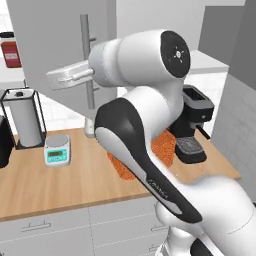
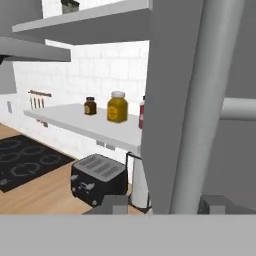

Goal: Open the cabinet, pick up the bread from the cabinet and place it in the basket. Then move the basket to the dining counter.

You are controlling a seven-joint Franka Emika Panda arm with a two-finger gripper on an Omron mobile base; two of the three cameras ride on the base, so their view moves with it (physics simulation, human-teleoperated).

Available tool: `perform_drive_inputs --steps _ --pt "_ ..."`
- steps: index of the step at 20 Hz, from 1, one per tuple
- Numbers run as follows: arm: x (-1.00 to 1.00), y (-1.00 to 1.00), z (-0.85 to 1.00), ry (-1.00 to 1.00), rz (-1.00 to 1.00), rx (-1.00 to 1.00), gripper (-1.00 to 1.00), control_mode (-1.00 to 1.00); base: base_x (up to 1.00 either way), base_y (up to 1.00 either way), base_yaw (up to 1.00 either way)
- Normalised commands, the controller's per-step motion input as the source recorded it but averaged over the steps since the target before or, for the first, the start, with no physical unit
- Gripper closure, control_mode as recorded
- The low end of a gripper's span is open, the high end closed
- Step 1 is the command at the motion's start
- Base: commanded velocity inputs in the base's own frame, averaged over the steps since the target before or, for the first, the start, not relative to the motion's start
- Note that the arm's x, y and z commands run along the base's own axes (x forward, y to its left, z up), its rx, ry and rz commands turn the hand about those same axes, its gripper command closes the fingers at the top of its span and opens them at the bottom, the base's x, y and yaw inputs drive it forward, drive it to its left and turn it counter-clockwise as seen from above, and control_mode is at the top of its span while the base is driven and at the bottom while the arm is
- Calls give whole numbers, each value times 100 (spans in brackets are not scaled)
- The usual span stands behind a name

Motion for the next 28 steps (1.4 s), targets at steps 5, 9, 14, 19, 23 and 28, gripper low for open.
perform_drive_inputs --steps 5,9,14,19,23,28 --pt "-99 -12 -23 -5 -1 16 100 -100 0 0 0" --pt "-36 -100 -6 -1 -15 17 100 -100 0 0 0" --pt "7 -100 0 -1 -3 34 100 -100 0 0 0" --pt "43 -93 -3 1 3 59 100 -100 0 0 0" --pt "34 -26 -6 1 17 61 100 -100 0 0 0" --pt "57 -7 -4 25 42 37 100 -100 0 0 0"
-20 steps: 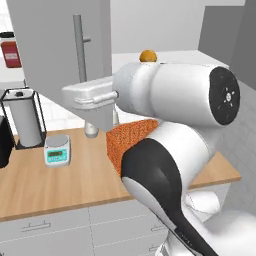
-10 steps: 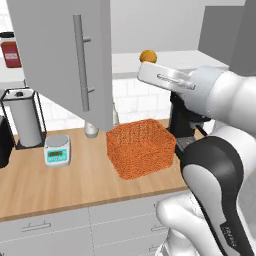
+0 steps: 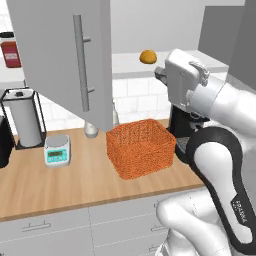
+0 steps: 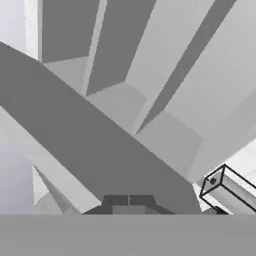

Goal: Open the cabinet, pick up the bread from the cabinet and place it in the basket. Then move the basket to the dining counter.

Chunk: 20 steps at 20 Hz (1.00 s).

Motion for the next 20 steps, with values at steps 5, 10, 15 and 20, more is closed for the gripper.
perform_drive_inputs --steps 5,10,15,20 --pt "56 4 -1 35 55 32 100 -100 0 0 0" --pt "50 56 -23 24 45 19 100 -100 0 0 0" --pt "54 81 -28 25 43 12 100 -100 0 0 0" --pt "12 100 -13 7 47 0 100 -100 0 0 0"
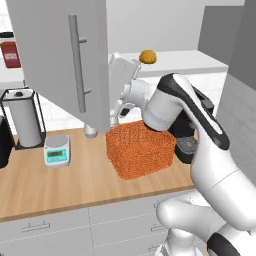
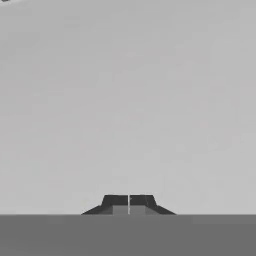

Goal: Open the cabinet, pick up the bread from the cabinet and place it in the basket. Then move the basket to the dining counter.

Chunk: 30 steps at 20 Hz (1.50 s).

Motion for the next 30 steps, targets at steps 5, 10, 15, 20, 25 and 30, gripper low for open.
perform_drive_inputs --steps 5,10,15,20,25,30 --pt "-3 100 0 0 44 -3 100 -100 0 0 0" --pt "-7 92 0 -4 29 -7 100 -100 0 0 0" --pt "-9 2 10 -20 0 -8 100 -100 0 0 0" --pt "0 -33 16 -11 -5 -27 100 -100 0 0 0" --pt "1 -70 -9 -3 -3 -40 100 -100 0 0 0" --pt "0 -100 -85 -35 -10 -23 100 -100 0 0 0"
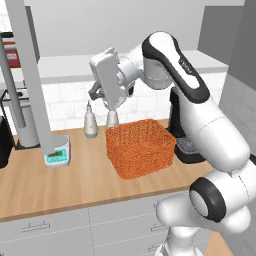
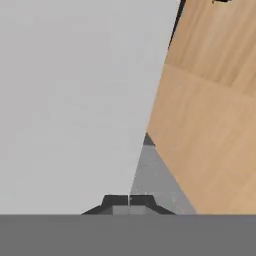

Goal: Open the cabinet, pick up the bread from the cabinet and place it in the basket. Then move the basket to the dining counter.

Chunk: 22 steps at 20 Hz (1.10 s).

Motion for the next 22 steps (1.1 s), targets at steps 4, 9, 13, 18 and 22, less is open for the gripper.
perform_drive_inputs --steps 4,9,13,18,22 --pt "-3 -95 -98 -57 -16 -29 100 -100 0 0 0" --pt "17 -46 -49 -55 -30 -41 100 -100 0 0 0" --pt "28 -27 0 -40 -45 -35 100 -100 0 0 0" --pt "23 -39 9 -28 -47 -28 100 -100 0 0 0" --pt "19 -54 41 -24 -41 -18 100 -100 0 0 0"
